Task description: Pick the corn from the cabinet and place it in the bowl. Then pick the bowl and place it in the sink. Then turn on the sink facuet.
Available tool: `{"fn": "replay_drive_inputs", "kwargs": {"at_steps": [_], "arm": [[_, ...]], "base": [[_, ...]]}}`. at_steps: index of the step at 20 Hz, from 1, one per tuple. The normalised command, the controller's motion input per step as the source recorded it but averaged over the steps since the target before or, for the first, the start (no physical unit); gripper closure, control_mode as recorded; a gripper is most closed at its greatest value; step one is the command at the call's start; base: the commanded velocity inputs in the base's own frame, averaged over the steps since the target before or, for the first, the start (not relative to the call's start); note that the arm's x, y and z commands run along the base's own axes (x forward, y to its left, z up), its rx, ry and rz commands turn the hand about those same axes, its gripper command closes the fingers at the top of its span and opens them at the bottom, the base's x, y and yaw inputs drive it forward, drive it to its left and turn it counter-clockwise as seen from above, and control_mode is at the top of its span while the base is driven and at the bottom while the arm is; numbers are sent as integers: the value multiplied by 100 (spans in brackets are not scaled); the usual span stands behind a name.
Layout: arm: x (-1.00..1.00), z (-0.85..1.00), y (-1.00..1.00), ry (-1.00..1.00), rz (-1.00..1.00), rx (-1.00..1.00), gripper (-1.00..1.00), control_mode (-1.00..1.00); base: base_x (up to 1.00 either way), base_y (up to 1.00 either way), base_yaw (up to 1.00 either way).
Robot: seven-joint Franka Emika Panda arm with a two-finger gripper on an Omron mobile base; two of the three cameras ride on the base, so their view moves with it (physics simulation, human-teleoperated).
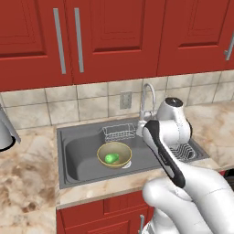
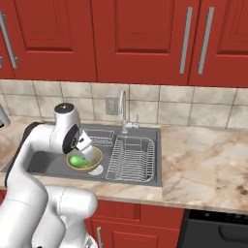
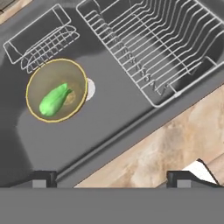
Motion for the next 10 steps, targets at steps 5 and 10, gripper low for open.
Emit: {"fn": "replay_drive_inputs", "kwargs": {"at_steps": [5, 10], "arm": [[0, 0, -80, 0, -9, 39, -100, -100], [16, 6, -99, 0, -20, 59, -100, -100]], "base": [[0, 0, 0], [0, 0, 0]]}}
